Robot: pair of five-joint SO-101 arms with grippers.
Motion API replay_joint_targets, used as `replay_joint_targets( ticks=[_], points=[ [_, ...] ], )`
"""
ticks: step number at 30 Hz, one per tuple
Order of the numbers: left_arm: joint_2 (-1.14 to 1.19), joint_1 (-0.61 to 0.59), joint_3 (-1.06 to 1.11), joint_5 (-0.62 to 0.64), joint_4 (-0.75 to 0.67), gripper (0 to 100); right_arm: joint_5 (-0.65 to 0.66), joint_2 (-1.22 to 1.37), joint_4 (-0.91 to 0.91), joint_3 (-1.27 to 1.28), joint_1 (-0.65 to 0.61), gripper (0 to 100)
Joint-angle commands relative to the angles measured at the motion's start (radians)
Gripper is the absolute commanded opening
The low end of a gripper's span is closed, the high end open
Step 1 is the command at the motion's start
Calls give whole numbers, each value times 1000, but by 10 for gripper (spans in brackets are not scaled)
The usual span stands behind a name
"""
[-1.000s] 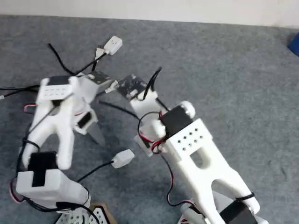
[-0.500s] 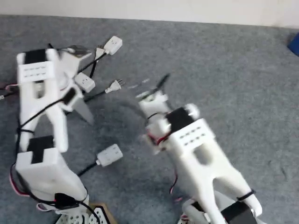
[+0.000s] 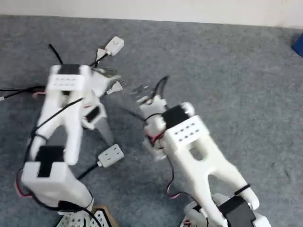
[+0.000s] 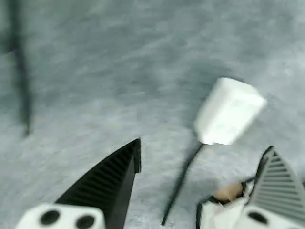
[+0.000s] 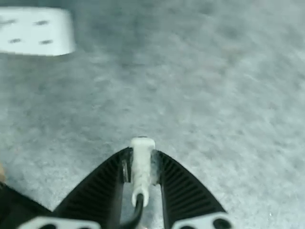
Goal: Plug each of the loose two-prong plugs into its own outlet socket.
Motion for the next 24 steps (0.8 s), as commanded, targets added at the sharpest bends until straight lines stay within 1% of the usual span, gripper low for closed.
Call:
replay_joint_targets(
  ticks=[1, 3, 6, 9, 10, 13, 16, 18, 21, 24],
  points=[
    [-134, -217, 24, 11, -95, 376, -12, -4, -36, -47, -61, 6],
    [-166, -326, 79, 12, -180, 376, -9, 24, -48, -84, -84, 6],
    [-188, -476, 200, 69, -377, 376, -6, 79, -76, -143, -131, 6],
    [-186, -581, 323, 83, -535, 377, -25, 143, -122, -206, -153, 6],
    [-186, -602, 358, 83, -574, 378, -55, 163, -145, -222, -154, 6],
    [-186, -625, 441, 54, -669, 377, -175, 223, -217, -271, -162, 6],
    [-186, -624, 483, 44, -741, 376, -285, 257, -228, -303, -217, 6],
    [-186, -624, 489, 44, -766, 376, -322, 266, -236, -303, -268, 6],
    [-186, -624, 486, 44, -773, 376, -328, 268, -277, -303, -332, 6],
    [-186, -641, 484, 46, -773, 377, -331, 269, -300, -288, -351, 6]
  ],
)
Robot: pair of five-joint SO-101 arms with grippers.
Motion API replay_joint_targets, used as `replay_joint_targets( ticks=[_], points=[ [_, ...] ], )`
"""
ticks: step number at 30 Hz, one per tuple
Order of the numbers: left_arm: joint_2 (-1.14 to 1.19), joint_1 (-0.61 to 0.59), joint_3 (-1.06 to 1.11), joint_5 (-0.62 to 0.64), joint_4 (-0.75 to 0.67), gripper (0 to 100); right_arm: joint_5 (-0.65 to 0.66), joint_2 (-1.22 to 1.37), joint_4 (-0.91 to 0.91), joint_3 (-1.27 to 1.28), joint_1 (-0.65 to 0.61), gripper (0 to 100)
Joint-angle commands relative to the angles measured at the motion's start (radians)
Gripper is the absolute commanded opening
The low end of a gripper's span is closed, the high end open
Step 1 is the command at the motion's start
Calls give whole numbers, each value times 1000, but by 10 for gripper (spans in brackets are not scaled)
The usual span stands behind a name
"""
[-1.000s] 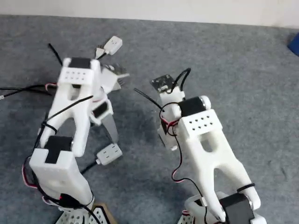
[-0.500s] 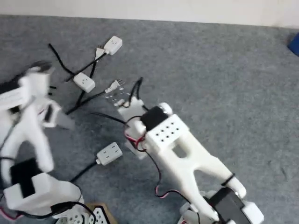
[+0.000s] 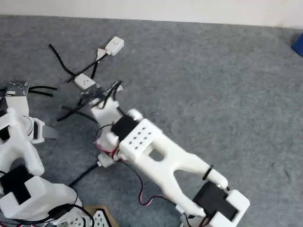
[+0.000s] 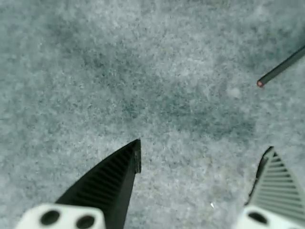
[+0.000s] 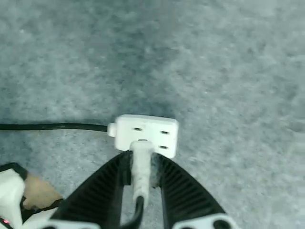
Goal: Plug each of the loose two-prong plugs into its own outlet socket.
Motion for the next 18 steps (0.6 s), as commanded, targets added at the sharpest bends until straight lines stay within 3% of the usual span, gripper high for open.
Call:
replay_joint_targets(
  ticks=[1, 8, 18],
  points=[
    [-41, -38, -7, -6, -18, 377, -11, -5, -54, -24, -16, 6],
    [-41, -130, -101, -6, -12, 378, -61, -5, -197, 139, 4, 6],
    [-41, -156, -105, -6, -17, 379, -75, 8, -228, 196, 5, 6]
  ],
)
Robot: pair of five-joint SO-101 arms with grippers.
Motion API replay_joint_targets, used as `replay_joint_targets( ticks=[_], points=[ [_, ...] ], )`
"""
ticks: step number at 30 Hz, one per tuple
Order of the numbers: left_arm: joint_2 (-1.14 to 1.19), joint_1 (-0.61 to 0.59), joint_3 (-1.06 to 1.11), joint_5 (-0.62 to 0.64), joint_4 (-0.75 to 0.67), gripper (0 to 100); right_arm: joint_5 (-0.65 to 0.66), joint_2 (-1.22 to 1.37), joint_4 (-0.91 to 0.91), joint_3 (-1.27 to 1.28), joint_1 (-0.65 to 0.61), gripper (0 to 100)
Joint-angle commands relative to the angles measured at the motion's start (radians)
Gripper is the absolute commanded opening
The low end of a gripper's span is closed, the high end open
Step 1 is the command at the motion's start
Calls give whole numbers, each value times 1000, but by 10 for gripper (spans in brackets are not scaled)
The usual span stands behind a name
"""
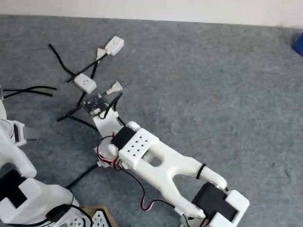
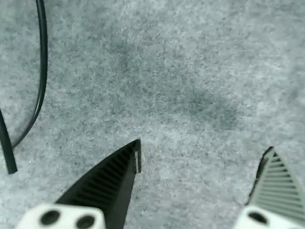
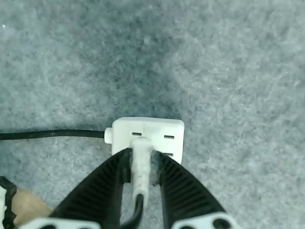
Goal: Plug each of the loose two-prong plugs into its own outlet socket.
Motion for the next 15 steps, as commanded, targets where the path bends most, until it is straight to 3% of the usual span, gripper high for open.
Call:
replay_joint_targets(
  ticks=[1, 15],
  points=[
    [-41, -4, -35, -3, -17, 379, -8, 24, -16, -7, 15, 6],
    [-41, -27, -36, -5, -17, 379, -8, 174, -18, -87, -7, 6]
  ],
)
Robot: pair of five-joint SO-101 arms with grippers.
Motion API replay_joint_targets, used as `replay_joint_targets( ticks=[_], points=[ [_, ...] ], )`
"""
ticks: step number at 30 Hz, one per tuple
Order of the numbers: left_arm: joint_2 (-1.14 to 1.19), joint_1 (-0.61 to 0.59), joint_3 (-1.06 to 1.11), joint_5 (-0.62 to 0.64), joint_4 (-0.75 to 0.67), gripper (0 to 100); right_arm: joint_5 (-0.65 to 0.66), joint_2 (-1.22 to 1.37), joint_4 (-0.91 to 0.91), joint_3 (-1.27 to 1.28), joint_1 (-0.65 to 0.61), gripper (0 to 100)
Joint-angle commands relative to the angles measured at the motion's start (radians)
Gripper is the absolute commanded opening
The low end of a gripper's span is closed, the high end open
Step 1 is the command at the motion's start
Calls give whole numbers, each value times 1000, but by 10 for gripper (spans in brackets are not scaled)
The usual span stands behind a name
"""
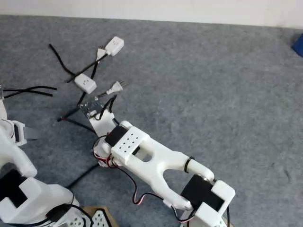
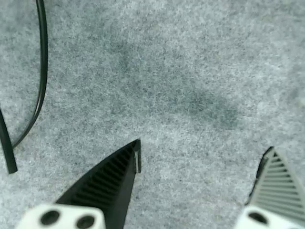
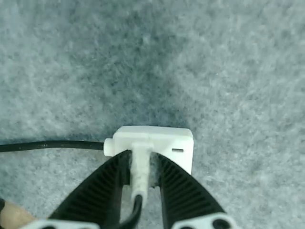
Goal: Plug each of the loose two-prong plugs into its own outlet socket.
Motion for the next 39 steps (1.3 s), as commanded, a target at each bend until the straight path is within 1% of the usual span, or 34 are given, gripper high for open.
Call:
replay_joint_targets(
  ticks=[1, 4, 6, 8, 12, 18, 24, 27, 32, 34, 39],
  points=[
    [-41, -19, -36, -5, -17, 379, -5, 8, 2, -22, -4, 6],
    [-42, -19, -36, -5, -17, 379, -3, 27, -44, 10, -2, 6],
    [-47, -19, -36, -5, -17, 379, 0, 87, -61, 42, -2, 6],
    [-50, -19, -50, -5, -12, 379, 0, 163, -64, 18, -4, 6],
    [-42, -30, -91, -3, -11, 379, 3, 291, 38, -127, -4, 6],
    [-42, -41, -99, -6, -9, 379, 5, 446, 217, -335, -4, 6],
    [-42, -41, -96, -8, -9, 379, 44, 483, 334, -444, -5, 15],
    [-42, -41, -96, -8, -9, 379, 38, 483, 354, -461, -5, 91],
    [-42, -41, -93, -8, -9, 379, 46, 478, 361, -466, -8, 310],
    [-41, -41, -91, -9, -9, 379, 48, 443, 364, -467, -8, 368],
    [-39, -33, -77, -9, -11, 379, 48, 240, 371, -466, -10, 383]
  ],
)
